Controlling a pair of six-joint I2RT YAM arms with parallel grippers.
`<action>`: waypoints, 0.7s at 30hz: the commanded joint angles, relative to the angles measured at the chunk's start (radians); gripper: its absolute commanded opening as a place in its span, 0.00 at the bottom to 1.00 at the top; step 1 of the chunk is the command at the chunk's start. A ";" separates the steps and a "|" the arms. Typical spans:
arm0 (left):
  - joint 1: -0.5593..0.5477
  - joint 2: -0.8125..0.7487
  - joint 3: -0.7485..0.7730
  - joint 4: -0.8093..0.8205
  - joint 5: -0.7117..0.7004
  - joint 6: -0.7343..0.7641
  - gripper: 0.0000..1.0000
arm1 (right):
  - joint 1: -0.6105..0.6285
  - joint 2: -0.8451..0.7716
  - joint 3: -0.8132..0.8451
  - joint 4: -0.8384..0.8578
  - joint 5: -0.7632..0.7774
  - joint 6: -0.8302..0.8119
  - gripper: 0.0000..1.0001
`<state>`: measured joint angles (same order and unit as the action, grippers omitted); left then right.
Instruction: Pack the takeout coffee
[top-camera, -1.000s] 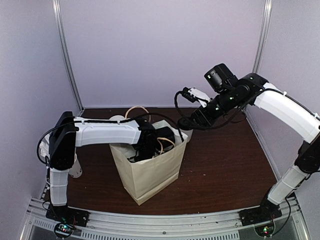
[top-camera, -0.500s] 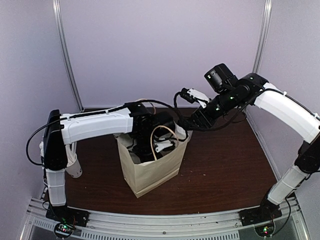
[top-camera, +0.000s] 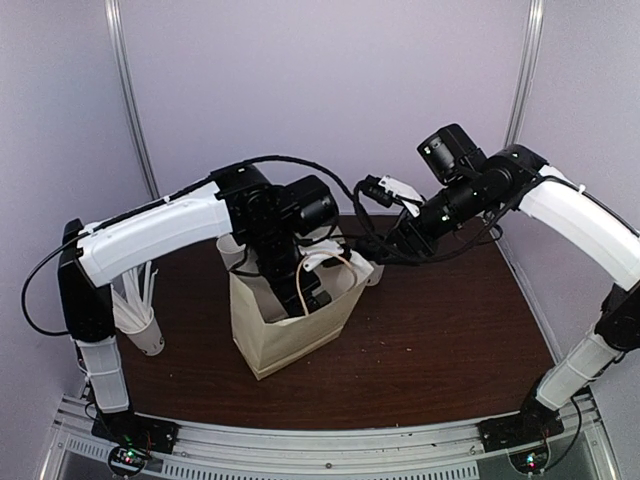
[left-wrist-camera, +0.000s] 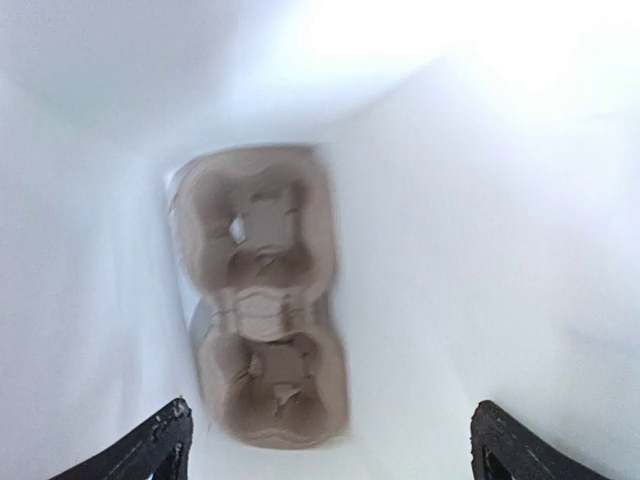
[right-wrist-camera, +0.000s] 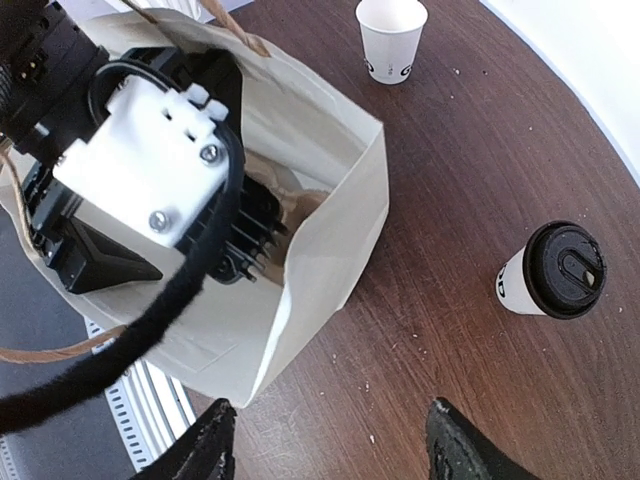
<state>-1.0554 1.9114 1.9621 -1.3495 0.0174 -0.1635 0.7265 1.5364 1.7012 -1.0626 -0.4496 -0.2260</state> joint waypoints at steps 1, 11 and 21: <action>0.002 -0.088 0.081 -0.009 -0.064 0.006 0.98 | -0.011 -0.033 -0.007 -0.023 -0.020 -0.024 0.65; 0.003 -0.161 0.053 0.061 -0.070 0.026 0.95 | -0.016 -0.029 0.014 -0.042 -0.141 -0.053 0.67; 0.004 -0.307 0.095 0.186 -0.054 0.053 0.73 | -0.015 -0.048 -0.001 -0.045 -0.185 -0.077 0.68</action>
<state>-1.0554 1.7115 2.0209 -1.2747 -0.0399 -0.1326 0.7166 1.5230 1.7012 -1.0981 -0.5968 -0.2867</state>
